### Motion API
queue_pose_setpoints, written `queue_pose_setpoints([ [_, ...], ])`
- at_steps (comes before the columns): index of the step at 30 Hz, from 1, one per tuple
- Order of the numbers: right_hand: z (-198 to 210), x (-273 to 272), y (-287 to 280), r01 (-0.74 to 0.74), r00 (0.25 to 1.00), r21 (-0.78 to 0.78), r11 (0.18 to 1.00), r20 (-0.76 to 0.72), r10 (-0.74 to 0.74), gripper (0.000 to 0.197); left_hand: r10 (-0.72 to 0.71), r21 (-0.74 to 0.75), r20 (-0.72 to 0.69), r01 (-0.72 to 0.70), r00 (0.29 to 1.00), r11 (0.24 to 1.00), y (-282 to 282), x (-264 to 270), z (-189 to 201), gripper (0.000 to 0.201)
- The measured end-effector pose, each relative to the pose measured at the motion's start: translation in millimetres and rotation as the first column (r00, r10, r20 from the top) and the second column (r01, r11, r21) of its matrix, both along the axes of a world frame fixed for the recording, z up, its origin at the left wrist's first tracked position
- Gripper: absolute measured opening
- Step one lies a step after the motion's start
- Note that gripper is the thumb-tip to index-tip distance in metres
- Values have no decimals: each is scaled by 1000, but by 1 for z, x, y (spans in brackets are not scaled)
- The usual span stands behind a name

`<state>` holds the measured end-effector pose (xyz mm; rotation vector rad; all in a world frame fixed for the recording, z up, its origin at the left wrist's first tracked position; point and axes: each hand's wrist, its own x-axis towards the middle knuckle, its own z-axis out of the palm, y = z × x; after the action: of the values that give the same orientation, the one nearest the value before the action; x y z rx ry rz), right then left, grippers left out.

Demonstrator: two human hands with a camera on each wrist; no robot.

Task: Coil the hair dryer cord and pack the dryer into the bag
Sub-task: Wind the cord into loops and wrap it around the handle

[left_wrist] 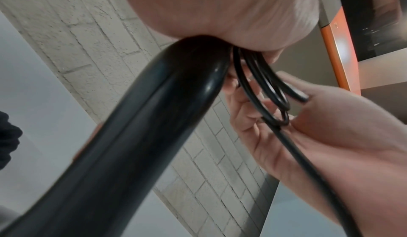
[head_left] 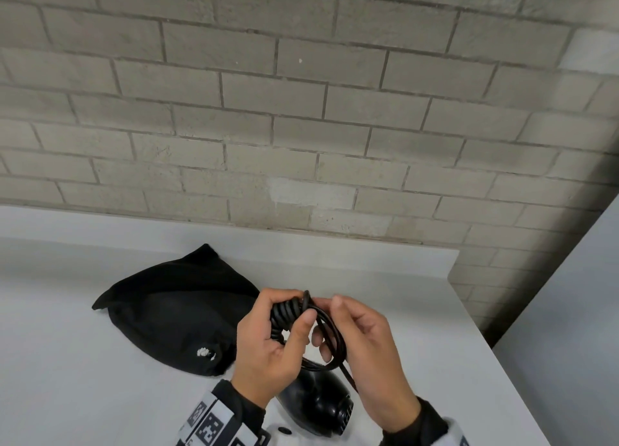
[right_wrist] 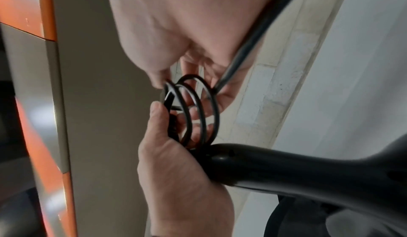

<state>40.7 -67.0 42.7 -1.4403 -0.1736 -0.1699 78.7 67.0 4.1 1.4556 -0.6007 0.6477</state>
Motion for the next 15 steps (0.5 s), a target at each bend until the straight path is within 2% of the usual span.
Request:
queue_pose_setpoints([
  [3,-6,-6,-6,-118,993,-32,992,23,119,28,56,40,-13,-55,998,998,1,2,1,20],
  [9,-2,-1,-19,-106,992,-187,977,46,117,28,42,82,-43,-38,998,996,-1,1,4,23],
  [13,-1,7,-25,-133,991,-105,986,-4,133,45,30,85,-130,-19,991,996,-1,1,9,35],
  [15,-1,10,-27,-134,991,-79,988,0,135,59,17,61,-179,-6,984,998,-1,2,11,32],
])
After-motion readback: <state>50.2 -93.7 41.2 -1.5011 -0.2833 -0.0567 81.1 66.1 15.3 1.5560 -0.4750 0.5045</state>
